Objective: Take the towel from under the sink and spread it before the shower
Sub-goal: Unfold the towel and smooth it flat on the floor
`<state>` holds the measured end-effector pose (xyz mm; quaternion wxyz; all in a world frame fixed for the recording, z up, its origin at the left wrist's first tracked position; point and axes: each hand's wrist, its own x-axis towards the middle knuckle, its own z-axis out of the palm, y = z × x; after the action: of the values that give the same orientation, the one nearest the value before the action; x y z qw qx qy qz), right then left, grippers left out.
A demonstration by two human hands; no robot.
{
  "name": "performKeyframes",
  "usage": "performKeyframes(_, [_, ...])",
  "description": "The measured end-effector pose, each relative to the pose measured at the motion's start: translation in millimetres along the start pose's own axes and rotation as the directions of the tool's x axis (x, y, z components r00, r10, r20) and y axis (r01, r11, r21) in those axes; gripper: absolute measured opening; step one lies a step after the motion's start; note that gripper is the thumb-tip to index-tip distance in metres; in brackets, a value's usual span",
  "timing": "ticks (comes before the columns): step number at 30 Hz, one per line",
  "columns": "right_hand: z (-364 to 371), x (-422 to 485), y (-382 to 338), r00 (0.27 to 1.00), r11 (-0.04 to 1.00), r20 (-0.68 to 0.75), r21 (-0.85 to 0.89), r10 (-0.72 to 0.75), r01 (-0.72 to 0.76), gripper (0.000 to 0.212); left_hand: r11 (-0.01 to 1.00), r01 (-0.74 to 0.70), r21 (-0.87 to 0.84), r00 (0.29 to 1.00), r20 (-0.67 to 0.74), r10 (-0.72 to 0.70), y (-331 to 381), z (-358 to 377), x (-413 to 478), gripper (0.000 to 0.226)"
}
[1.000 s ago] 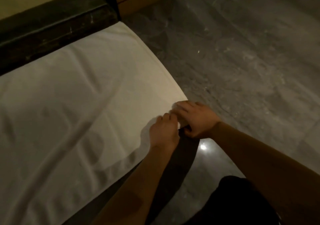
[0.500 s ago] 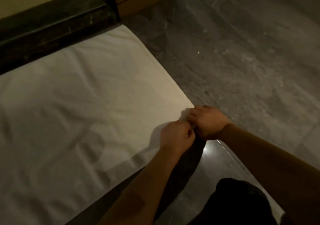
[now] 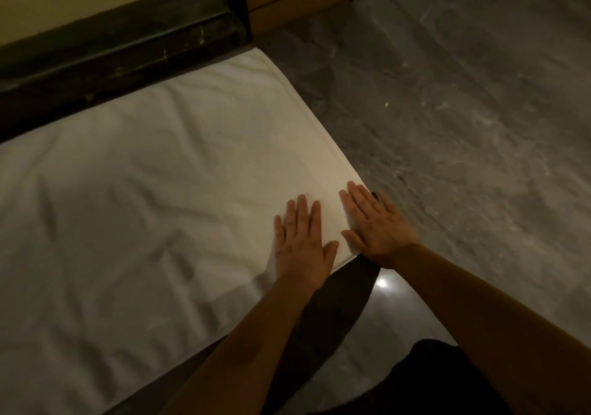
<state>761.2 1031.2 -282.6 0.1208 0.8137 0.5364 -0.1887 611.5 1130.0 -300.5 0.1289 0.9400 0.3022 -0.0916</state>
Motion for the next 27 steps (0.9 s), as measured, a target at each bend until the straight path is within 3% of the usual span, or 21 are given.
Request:
performKeyframes(5, [-33.1, 25.5, -9.5, 0.988, 0.996, -0.123, -0.014, -0.09, 0.088, 0.071, 0.998, 0.038, -0.046, 0.999, -0.028, -0.039, -17.6, -11.8, -11.5, 0.068])
performKeyframes(10, [-71.3, 76.3, -77.1, 0.933, 0.955, -0.209, -0.11, -0.294, 0.276, 0.062, 0.97, 0.228, -0.082, 0.966, -0.107, -0.236, -77.4, -26.9, -40.5, 0.06])
performKeyframes(15, [-83.1, 100.3, -181.0, 0.847, 0.872, -0.209, -0.116, -0.489, 0.475, 0.06, 0.845, 0.526, -0.094, 0.839, -0.108, -0.534, -154.2, -36.0, -89.3, 0.06])
performKeyframes(19, [-64.2, 91.4, -253.1, 0.741, 0.757, -0.176, -0.04, -0.648, 0.652, 0.061, 0.753, 0.648, -0.119, 0.756, -0.023, -0.654, -205.5, -23.8, -137.4, 0.065])
performKeyframes(23, [-19.5, 68.1, -280.3, 0.651, 0.653, -0.057, -0.11, -0.757, 0.749, 0.065, 0.744, 0.661, -0.102, 0.748, 0.003, -0.664, -219.9, -1.8, -182.5, 0.073])
performKeyframes(27, [7.3, 43.8, -274.2, 0.626, 0.644, -0.154, -0.141, -0.764, 0.752, 0.072, 0.757, 0.639, -0.138, 0.761, -0.033, -0.648, -216.5, 9.6, -209.0, 0.075])
